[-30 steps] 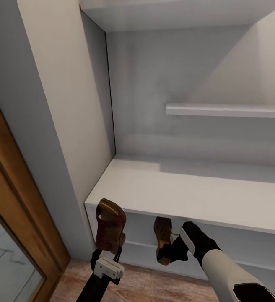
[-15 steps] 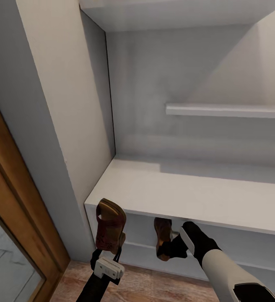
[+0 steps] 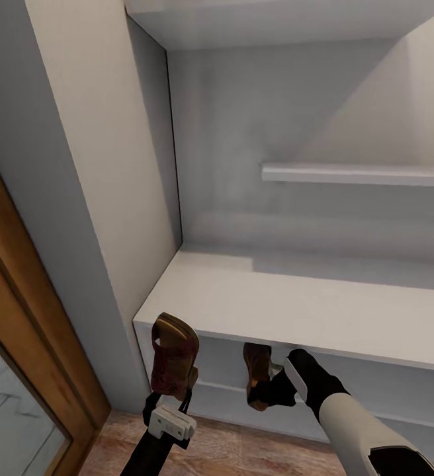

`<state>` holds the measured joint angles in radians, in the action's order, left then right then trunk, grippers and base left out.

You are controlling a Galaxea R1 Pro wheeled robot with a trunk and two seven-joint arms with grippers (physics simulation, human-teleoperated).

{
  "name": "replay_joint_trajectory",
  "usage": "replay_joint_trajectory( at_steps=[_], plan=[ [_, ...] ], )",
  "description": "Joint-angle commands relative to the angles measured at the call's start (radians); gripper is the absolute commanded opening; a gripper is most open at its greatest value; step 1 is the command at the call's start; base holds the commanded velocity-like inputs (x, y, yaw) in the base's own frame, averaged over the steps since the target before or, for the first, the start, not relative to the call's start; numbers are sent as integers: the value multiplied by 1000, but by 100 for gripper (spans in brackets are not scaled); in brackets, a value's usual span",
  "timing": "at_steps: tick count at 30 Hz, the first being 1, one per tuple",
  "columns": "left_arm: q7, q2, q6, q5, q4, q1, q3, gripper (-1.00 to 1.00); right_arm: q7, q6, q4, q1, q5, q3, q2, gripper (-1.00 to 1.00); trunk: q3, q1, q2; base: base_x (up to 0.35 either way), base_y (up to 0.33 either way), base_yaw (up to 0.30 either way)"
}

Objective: Pick up the two gym shoes and the two sandals from the corridor floor and place them onto the hallstand (shoe rack) in the corridor, making sure they are on the rack and not on the floor. Arrange them so the two gym shoes are next to each other and the two sandals are next to each other.

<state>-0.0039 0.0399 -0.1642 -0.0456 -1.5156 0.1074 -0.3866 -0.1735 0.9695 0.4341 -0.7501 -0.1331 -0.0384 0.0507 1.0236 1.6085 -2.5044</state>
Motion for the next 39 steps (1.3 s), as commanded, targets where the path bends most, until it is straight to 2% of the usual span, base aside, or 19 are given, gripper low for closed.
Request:
replay_joint_trajectory(
  at_steps=[1, 39],
  plan=[
    [1, 0, 0, -3, 0, 0, 0, -100, 0, 0, 0, 0, 0, 0, 1, -100, 0, 0, 0, 0, 0, 0],
    [0, 1, 0, -3, -2, 0, -2, -100, 0, 0, -3, 0, 0, -2, 0, -100, 0, 0, 0, 28, 0, 0]
  ],
)
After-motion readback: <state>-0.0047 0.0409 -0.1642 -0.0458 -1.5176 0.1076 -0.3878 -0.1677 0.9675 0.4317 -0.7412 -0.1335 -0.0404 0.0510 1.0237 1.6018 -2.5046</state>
